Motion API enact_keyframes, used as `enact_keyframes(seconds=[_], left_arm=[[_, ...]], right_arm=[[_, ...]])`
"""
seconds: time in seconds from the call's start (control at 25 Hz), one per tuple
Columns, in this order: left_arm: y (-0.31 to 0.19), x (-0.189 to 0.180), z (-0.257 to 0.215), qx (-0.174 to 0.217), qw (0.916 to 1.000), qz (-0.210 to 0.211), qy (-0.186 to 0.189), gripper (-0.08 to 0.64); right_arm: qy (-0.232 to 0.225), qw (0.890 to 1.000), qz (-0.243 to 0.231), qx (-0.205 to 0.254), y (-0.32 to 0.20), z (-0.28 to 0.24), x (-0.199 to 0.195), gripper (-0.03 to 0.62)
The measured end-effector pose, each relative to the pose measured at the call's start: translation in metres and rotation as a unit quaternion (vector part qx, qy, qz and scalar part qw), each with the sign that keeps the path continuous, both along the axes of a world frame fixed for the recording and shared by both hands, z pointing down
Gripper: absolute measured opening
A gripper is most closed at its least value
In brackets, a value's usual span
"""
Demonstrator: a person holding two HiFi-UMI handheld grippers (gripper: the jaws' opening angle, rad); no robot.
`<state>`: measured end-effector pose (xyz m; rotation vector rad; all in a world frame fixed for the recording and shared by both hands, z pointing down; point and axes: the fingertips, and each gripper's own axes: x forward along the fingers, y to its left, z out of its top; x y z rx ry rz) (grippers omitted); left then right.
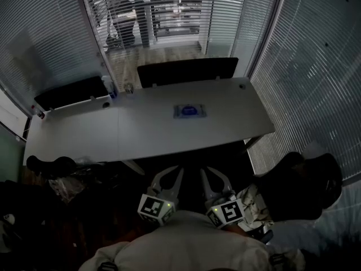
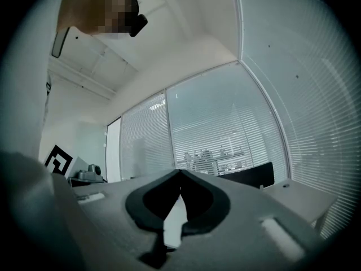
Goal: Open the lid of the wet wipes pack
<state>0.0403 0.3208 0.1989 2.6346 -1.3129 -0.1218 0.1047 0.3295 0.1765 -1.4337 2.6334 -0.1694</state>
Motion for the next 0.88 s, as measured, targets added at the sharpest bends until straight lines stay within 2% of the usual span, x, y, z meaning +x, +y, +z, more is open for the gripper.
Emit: enact_keyframes(seconds=[0.52,0.88], left_arm=[[0.007,0.048,0.009,-0.013,0.9998,0.012,0.002,0.003],[0.005,0.063,0.016,-0.02,0.9997,0.011,-0.001,0.003]], right_arm=[[-0.009,1.0,0.014,-0.013,0.01,0.012,0.045,0.0],[-0.012,1.0,0.021,-0.014,0.008,0.014,0.064,0.002]])
